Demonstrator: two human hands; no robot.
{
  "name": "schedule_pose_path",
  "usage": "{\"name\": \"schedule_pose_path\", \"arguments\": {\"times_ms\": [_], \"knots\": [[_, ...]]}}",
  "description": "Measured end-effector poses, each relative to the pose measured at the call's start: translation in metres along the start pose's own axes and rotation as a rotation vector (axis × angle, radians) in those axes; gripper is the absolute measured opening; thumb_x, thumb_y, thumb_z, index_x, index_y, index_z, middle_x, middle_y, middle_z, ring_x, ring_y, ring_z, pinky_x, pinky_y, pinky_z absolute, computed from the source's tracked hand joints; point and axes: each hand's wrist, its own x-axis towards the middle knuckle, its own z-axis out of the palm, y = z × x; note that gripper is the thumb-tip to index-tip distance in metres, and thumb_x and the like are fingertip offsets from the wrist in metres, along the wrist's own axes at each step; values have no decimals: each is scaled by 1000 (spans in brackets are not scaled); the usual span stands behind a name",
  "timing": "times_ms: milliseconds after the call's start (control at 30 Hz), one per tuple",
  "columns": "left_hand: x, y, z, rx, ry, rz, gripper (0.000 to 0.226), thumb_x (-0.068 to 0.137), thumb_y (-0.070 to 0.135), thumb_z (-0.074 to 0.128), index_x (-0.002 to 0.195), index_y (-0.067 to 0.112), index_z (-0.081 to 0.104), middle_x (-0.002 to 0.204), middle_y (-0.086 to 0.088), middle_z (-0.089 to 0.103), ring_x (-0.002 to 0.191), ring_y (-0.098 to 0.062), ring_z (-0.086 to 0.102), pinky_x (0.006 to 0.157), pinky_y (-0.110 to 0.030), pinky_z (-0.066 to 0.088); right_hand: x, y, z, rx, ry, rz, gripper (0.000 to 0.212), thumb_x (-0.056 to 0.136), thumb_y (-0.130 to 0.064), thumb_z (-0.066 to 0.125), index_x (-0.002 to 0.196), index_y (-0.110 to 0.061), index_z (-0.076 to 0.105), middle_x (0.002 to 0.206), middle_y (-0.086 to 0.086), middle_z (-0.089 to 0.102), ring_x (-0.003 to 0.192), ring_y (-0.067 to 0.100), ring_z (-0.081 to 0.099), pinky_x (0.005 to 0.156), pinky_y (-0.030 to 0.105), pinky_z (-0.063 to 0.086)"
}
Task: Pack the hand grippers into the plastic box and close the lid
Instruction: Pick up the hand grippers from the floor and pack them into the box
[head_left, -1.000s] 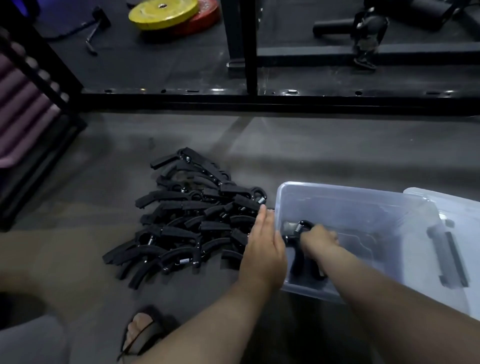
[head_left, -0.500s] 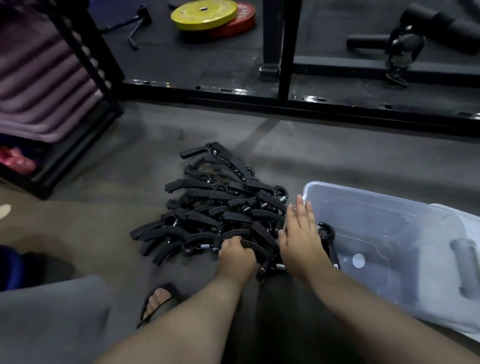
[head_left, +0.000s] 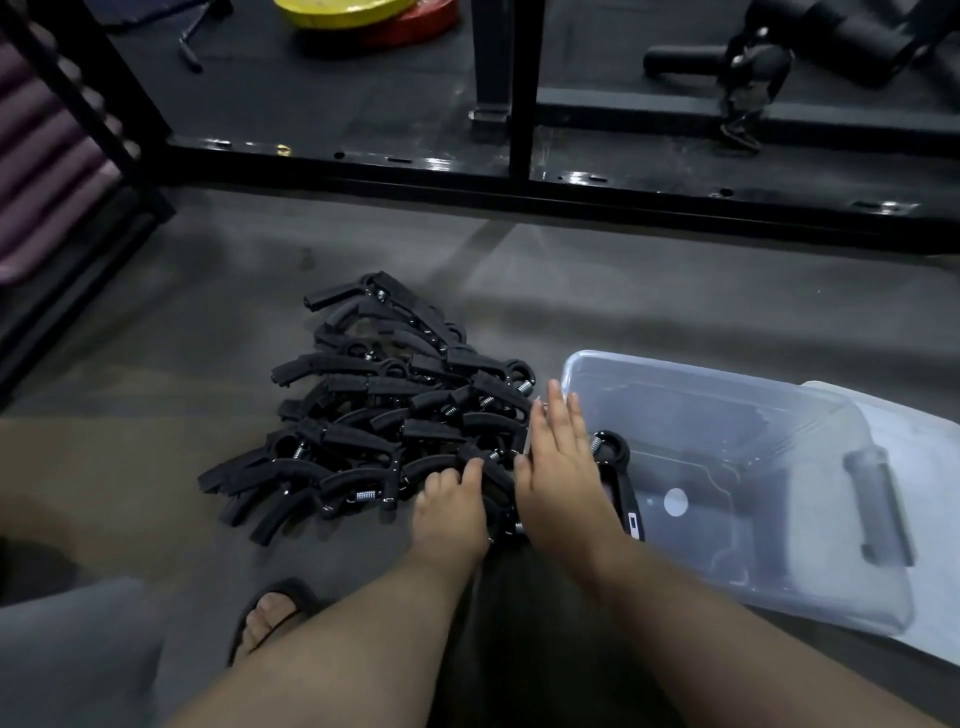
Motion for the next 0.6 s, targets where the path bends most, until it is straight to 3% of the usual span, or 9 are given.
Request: {"name": "schedule_pose_path", "arguments": {"times_ms": [200, 333, 433, 500, 600], "knots": [[-18, -14, 7, 99, 46, 46, 54, 87, 19, 61, 133, 17, 32, 119, -1, 57, 113, -23, 51, 96, -32, 37, -2, 1, -1, 17, 3, -14, 62, 100, -21, 34, 157, -9, 10, 164, -1, -13, 148, 13, -21, 118, 26, -10], [-22, -26, 5, 144, 74, 234, 47, 58, 29, 84, 90, 23, 49, 79, 8, 58, 74, -17, 61, 65, -30, 46, -1, 2, -3, 80, -27, 16, 62, 100, -22, 33, 157, -12, 10, 163, -6, -14, 147, 8, -22, 117, 24, -9], [-22, -32, -15, 93, 128, 331, 14, 86, 28, 63, 96, 19, 58, 91, 0, 59, 87, -25, 59, 75, -37, 45, 0, 2, -5, 97, -18, 28, 61, 100, -22, 36, 156, -12, 15, 164, -7, -9, 149, 10, -15, 117, 22, -7], [-22, -36, -34, 50, 200, 256, 20, 97, 32, 45, 106, 20, 58, 103, 0, 59, 98, -25, 56, 83, -37, 43, 0, 2, -8, 164, -13, 20, 58, 100, -20, 39, 155, -12, 22, 164, -6, -1, 150, 9, -9, 116, 19, -5], [-23, -38, -61, -258, 300, -5, 27, 101, 33, 39, 105, 17, 60, 103, -3, 62, 99, -28, 59, 82, -35, 46, -2, 0, -23, 387, 27, 59, 49, 100, -11, 42, 149, -10, 39, 161, -5, 21, 150, 9, 11, 114, 14, 2]]}}
